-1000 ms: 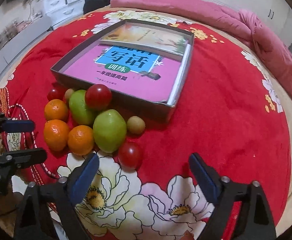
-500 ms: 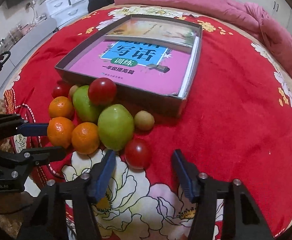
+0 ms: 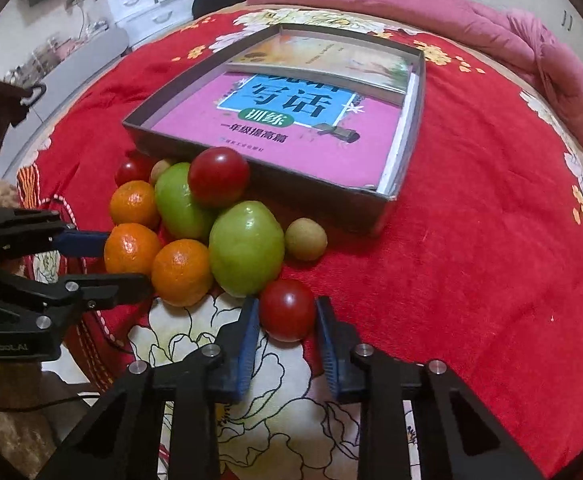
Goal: Organize fruits
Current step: 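Grasp a mandarin orange with the left tool while the right tool grasps a red cherry tomato, then lift the mandarin with the left tool while the right tool carries the tomato over the tray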
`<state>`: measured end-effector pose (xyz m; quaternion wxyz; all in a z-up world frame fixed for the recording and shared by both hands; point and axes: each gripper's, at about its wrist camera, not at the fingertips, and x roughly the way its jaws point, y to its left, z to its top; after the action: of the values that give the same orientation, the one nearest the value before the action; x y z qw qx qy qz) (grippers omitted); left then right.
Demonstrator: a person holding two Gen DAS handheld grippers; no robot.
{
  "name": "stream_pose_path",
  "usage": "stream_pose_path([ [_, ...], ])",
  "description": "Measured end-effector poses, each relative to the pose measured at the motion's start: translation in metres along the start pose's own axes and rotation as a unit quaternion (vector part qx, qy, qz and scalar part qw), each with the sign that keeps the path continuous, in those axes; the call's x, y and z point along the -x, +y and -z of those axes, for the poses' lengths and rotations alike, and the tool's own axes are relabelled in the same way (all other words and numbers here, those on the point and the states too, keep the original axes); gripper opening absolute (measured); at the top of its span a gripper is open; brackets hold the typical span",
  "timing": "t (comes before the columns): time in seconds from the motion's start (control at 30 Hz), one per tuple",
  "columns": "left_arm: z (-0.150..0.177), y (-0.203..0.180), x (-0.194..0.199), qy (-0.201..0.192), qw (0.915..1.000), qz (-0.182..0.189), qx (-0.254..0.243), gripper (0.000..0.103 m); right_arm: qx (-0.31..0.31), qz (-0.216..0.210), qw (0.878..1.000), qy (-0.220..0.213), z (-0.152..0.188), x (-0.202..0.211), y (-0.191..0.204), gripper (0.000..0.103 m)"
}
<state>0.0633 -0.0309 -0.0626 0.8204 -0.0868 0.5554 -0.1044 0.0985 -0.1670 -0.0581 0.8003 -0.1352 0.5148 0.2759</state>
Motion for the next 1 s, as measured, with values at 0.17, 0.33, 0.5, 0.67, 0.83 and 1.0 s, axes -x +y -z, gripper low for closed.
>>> stream_pose_path([
  [0.17,0.001,-0.001,0.001,-0.003,1.0,0.003,-0.004,0.042,-0.018,-0.002,1.0,-0.015,0.0,0.007,-0.006,0.029],
  [0.33,0.004,0.0,0.008,-0.01,0.9999,0.014,-0.002,0.042,-0.045,-0.018,0.998,-0.034,0.0,0.015,-0.014,0.029],
  [0.5,0.005,-0.003,0.018,-0.019,0.9996,0.019,-0.006,0.042,-0.056,-0.024,0.997,-0.049,-0.001,0.019,-0.016,0.029],
  [0.67,0.006,-0.003,0.034,-0.032,0.9992,0.023,-0.002,0.042,-0.056,-0.024,0.995,-0.074,-0.002,0.028,-0.014,0.029],
  [0.83,0.001,0.0,0.05,-0.048,0.9986,0.021,0.003,0.042,-0.06,-0.03,0.991,-0.114,-0.006,0.042,-0.015,0.029],
  [1.0,-0.009,0.009,0.063,-0.066,0.9976,0.011,0.014,0.042,-0.061,-0.032,0.987,-0.142,-0.01,0.051,-0.016,0.029],
])
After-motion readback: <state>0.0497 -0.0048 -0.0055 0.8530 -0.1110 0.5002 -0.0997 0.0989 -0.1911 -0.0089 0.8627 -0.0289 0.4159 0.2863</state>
